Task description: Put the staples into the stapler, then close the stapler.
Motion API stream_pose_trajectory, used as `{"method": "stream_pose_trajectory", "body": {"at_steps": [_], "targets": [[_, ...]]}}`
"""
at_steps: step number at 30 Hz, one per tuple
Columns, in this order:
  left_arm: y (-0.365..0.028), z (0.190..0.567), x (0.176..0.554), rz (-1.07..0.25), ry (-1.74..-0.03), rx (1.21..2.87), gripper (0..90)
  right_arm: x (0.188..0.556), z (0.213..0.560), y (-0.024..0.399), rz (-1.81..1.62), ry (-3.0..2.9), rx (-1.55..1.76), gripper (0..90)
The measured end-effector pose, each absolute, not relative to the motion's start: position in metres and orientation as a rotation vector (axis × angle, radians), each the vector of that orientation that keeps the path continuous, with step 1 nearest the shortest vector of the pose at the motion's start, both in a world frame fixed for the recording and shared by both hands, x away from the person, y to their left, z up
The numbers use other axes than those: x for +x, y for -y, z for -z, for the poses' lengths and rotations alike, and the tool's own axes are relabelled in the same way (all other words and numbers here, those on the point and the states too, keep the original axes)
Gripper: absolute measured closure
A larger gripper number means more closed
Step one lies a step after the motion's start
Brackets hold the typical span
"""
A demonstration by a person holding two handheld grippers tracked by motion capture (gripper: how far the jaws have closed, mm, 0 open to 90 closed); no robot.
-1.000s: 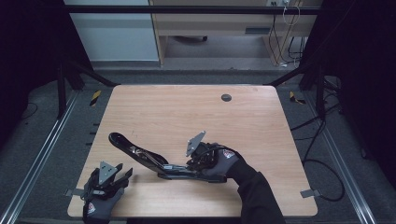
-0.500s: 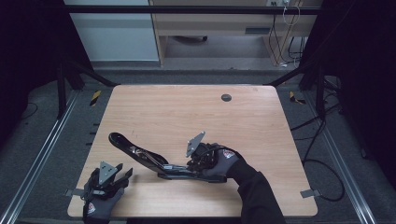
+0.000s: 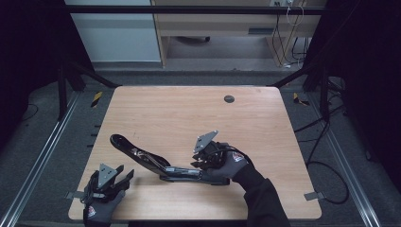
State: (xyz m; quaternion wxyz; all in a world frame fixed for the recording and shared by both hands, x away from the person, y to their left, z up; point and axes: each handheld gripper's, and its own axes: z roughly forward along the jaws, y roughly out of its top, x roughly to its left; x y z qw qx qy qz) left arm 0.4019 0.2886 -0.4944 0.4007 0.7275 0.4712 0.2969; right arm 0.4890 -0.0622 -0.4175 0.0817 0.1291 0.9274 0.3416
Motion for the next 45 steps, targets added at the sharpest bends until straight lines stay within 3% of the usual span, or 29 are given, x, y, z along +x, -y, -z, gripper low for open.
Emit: {"method": "stream_pose_trajectory", "body": {"at_steps": [15, 31, 45], "targets": [[-0.290, 0.484, 0.396, -0.737, -1.159, 1.764, 52.1, 0.473, 0.406, 0.114, -1.182, -2.440, 0.755, 71.7], [-0.297, 0.470, 0.393, -0.722, -1.144, 1.692, 48.6, 0.448, 0.448, 0.169, -1.235, -2.280, 1.026, 67.5], [-0.296, 0.455, 0.386, -0.707, -1.107, 1.648, 44.8, 0.430, 0.473, 0.183, -1.208, -2.220, 1.118, 63.2]]}}
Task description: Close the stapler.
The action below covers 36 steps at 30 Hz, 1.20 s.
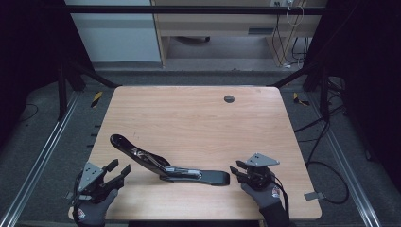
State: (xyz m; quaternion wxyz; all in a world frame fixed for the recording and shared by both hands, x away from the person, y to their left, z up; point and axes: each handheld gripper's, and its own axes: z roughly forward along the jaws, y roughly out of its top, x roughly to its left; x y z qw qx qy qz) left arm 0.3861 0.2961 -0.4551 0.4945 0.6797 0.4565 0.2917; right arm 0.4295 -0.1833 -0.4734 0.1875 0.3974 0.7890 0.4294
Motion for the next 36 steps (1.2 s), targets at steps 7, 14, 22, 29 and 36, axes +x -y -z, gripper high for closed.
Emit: {"method": "stream_pose_trajectory", "body": {"at_steps": [7, 14, 22, 29, 36], "targets": [[-0.296, 0.445, 0.382, -0.704, -1.086, 1.620, 44.3, 0.424, 0.480, 0.186, -1.192, -2.192, 1.142, 65.8], [-0.296, 0.435, 0.377, -0.709, -1.067, 1.603, 43.2, 0.421, 0.481, 0.186, -1.206, -2.200, 1.150, 66.4], [-0.292, 0.426, 0.374, -0.722, -1.056, 1.580, 41.5, 0.420, 0.483, 0.182, -1.196, -2.233, 1.156, 69.9], [-0.289, 0.418, 0.375, -0.725, -1.052, 1.558, 41.4, 0.419, 0.483, 0.178, -1.199, -2.266, 1.169, 77.1], [-0.285, 0.412, 0.379, -0.742, -1.038, 1.556, 41.2, 0.418, 0.483, 0.174, -1.193, -2.271, 1.159, 78.6]]}}
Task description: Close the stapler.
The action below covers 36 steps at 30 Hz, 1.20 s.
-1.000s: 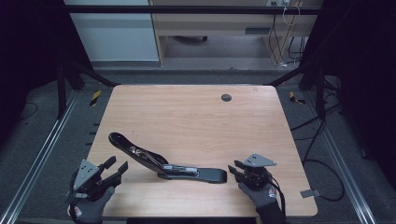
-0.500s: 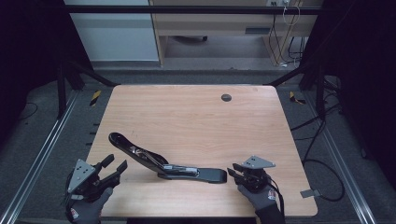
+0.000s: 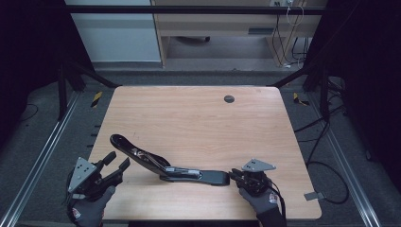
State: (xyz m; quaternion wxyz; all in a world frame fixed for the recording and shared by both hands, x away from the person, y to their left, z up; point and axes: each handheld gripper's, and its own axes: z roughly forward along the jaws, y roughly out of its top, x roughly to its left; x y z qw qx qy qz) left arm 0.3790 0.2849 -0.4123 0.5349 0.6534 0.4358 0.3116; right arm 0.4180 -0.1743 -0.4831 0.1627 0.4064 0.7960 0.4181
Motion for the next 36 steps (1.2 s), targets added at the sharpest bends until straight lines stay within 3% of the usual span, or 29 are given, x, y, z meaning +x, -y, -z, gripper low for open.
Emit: {"method": "stream_pose_trajectory", "body": {"at_steps": [8, 15, 23, 36], "targets": [[-0.282, 0.406, 0.391, -0.760, -1.042, 1.546, 40.9, 0.416, 0.485, 0.166, -1.204, -2.306, 1.143, 80.0], [-0.276, 0.409, 0.404, -0.757, -1.044, 1.566, 41.2, 0.414, 0.488, 0.161, -1.209, -2.349, 1.136, 90.0], [-0.272, 0.410, 0.408, -0.768, -1.035, 1.572, 50.7, 0.414, 0.492, 0.159, -1.210, -2.367, 1.148, 90.0], [-0.271, 0.408, 0.406, -0.727, -1.050, 1.529, 55.3, 0.416, 0.495, 0.155, -1.208, -2.372, 1.154, 90.0]]}}
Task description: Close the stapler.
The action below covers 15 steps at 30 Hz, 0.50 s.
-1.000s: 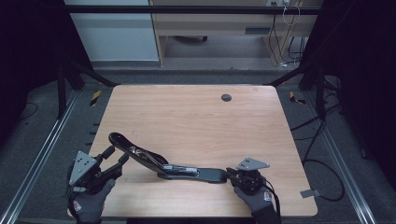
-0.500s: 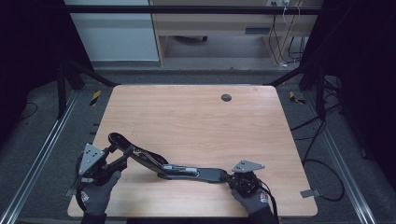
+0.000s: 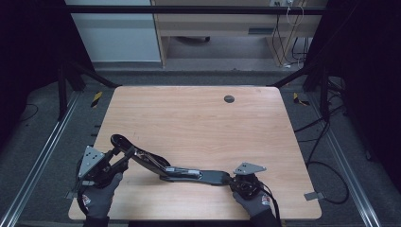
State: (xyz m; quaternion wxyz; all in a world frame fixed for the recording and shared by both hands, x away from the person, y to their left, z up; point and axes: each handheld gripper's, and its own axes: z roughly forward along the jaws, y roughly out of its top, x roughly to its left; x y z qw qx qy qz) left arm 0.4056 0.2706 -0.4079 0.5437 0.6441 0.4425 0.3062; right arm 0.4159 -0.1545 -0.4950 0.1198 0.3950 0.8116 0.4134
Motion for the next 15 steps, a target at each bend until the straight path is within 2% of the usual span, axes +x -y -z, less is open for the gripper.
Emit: {"method": "stream_pose_trajectory", "body": {"at_steps": [15], "targets": [[-0.2613, 0.4024, 0.4039, -0.713, -1.036, 1.513, 57.8, 0.4166, 0.4967, 0.1554, -1.228, -2.355, 1.169, 90.0]]}}
